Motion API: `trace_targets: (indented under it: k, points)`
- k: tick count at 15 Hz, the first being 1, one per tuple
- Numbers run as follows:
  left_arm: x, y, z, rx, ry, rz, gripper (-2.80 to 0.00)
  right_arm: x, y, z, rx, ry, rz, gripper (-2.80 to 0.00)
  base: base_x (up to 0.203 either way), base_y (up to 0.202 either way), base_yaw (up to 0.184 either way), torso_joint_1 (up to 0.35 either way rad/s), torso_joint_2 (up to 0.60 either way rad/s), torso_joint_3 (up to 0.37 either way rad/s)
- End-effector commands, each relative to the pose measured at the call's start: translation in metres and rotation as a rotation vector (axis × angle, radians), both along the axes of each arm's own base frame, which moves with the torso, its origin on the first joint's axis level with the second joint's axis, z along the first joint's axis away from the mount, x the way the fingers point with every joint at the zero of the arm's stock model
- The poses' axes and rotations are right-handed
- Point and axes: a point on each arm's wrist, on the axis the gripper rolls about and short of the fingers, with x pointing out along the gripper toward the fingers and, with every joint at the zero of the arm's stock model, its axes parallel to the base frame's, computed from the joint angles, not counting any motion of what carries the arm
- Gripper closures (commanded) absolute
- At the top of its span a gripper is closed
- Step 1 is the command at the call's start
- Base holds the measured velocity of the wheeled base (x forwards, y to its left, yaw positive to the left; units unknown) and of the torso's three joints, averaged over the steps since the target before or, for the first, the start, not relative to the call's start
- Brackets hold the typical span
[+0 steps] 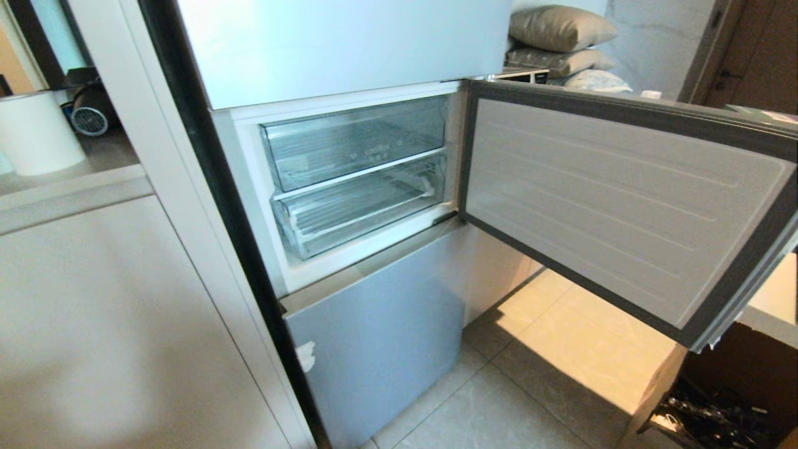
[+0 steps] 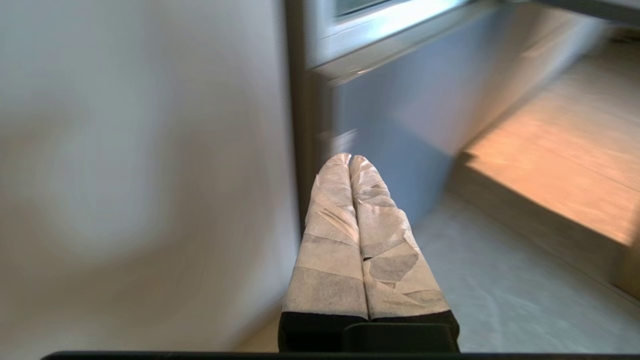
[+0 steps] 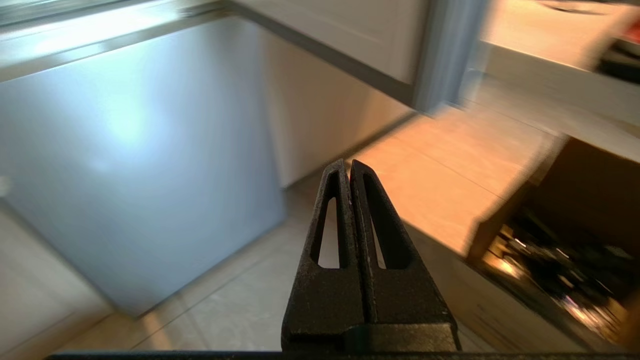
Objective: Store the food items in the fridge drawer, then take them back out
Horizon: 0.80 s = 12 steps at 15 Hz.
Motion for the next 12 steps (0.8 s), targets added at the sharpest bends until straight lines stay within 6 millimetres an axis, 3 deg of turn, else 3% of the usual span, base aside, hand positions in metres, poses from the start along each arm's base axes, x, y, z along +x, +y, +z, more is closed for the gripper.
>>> trace_targets:
  k: [1, 12]
  points:
    - [0.0000, 0.0000, 0.0002, 0.000, -0.001, 0.000, 0.00, 0.0001, 0.0000, 0.0001, 0.001, 0.001, -0.001, 0.00, 0.000, -0.008, 0.162, 0.002, 0.00, 0.003]
    - [0.0000, 0.0000, -0.0001, -0.001, 0.001, 0.000, 0.00, 0.0001, 0.0000, 0.0001, 0.001, 0.000, -0.001, 0.00, 0.001, -0.008, 0.175, 0.003, 0.00, 0.004]
